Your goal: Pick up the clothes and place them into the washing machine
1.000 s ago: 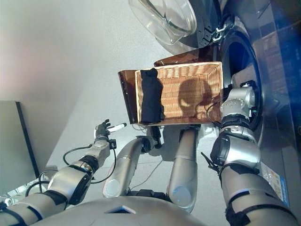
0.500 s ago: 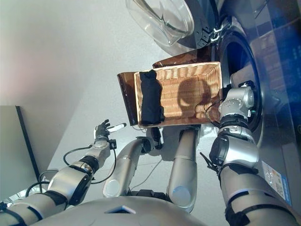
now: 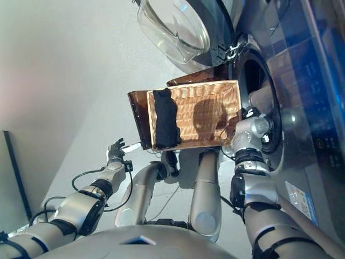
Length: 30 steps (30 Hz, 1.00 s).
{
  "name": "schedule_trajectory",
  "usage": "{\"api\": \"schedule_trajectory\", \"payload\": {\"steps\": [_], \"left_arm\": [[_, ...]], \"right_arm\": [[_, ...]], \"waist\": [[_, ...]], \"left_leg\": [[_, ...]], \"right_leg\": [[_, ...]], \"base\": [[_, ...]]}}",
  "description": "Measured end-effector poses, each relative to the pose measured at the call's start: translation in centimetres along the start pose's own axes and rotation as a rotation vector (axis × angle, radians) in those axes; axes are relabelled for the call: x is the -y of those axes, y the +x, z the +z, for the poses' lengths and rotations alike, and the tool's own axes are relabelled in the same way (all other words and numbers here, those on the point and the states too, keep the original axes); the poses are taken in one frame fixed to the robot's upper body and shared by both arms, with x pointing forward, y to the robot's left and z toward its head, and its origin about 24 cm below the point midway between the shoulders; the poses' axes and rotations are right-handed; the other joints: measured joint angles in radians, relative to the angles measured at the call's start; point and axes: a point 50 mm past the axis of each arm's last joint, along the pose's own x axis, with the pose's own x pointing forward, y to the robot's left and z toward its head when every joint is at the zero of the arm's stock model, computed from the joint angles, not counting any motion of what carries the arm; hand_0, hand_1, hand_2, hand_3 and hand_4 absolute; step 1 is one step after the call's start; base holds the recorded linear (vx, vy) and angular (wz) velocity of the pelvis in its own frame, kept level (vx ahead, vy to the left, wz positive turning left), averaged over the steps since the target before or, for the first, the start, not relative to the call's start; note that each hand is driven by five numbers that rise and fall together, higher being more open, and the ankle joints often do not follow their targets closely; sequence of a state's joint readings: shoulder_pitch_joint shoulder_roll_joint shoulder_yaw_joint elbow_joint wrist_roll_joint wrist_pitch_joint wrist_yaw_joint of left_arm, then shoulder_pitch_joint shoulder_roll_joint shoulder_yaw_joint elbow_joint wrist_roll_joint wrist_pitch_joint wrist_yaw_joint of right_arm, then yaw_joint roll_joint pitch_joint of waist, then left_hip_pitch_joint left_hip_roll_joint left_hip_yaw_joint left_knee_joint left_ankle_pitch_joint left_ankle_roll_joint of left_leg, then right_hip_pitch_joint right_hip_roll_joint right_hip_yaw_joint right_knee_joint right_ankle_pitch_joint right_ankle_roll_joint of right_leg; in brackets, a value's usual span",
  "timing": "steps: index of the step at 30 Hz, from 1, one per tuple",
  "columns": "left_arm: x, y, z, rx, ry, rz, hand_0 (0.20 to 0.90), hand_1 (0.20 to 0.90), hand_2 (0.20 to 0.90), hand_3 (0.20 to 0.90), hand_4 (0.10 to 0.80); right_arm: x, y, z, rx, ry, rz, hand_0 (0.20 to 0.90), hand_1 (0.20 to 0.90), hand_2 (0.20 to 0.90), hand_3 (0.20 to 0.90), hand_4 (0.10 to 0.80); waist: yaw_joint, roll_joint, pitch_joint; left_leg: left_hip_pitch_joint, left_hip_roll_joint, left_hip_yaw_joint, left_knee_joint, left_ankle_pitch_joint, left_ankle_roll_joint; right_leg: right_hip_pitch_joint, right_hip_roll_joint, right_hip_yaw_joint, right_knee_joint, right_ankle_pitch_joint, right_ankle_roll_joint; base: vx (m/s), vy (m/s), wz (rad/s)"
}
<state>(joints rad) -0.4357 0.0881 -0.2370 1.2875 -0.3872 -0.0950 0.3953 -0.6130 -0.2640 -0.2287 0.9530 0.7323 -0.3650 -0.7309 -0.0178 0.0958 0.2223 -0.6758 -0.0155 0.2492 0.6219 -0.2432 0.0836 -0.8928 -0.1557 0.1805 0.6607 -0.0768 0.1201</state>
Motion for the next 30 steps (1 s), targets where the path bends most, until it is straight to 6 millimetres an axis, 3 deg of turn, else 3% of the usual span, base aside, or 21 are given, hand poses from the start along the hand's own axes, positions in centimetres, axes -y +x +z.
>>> {"api": "schedule_trajectory", "payload": {"steps": [7,12,17,28,30], "left_arm": [[-0.4,0.1,-0.3,-0.006,0.006,0.010,0.900,0.900,0.900,0.900,0.800],[-0.6,0.0,-1.0,-0.022,0.008,0.013,0.900,0.900,0.900,0.900,0.800],[-1.0,0.0,-1.5,-0.039,-0.012,0.026,0.900,0.900,0.900,0.900,0.800],[-1.3,-0.1,-2.1,-0.041,0.012,0.012,0.900,0.900,0.900,0.900,0.800],[-1.7,-0.3,-3.2,-0.048,0.003,0.013,0.900,0.900,0.900,0.900,0.800]], "right_arm": [[1.1,-0.7,-2.2,-0.046,-0.082,0.046,0.900,0.900,0.900,0.900,0.800],[1.4,-0.9,-2.7,-0.042,-0.112,0.082,0.900,0.900,0.900,0.900,0.800],[2.0,-1.3,-4.1,-0.083,-0.179,0.135,0.900,0.900,0.900,0.900,0.800],[3.6,-1.9,-6.1,-0.092,-0.455,0.269,0.900,0.900,0.900,0.900,0.800],[4.3,-2.0,-6.5,-0.093,-0.504,0.287,0.900,0.900,0.900,0.900,0.800]], "waist": [[-0.002,-0.005,-0.003],[-0.006,-0.012,-0.008],[-0.010,-0.020,-0.010],[-0.023,-0.031,-0.012],[-0.005,-0.030,-0.010]], "left_leg": [[0.044,0.001,-0.001,-0.023,0.000,0.000],[0.046,0.000,0.006,-0.034,0.004,0.005],[0.089,0.006,0.006,-0.052,-0.002,-0.005],[0.143,0.005,0.009,-0.097,0.012,-0.005],[0.165,0.009,0.005,-0.115,0.017,-0.006]], "right_leg": [[0.050,0.001,-0.004,-0.033,0.004,0.001],[0.052,0.001,-0.005,-0.045,0.024,0.007],[0.095,0.006,-0.010,-0.072,0.015,-0.004],[0.144,0.013,-0.013,-0.108,0.033,0.001],[0.166,0.008,-0.016,-0.113,0.033,0.002]], "base": [[-0.001,-0.002,-0.04],[0.010,0.004,-0.04],[0.008,-0.003,-0.07],[-0.013,-0.009,-0.03],[0.017,-0.074,-0.04]]}}
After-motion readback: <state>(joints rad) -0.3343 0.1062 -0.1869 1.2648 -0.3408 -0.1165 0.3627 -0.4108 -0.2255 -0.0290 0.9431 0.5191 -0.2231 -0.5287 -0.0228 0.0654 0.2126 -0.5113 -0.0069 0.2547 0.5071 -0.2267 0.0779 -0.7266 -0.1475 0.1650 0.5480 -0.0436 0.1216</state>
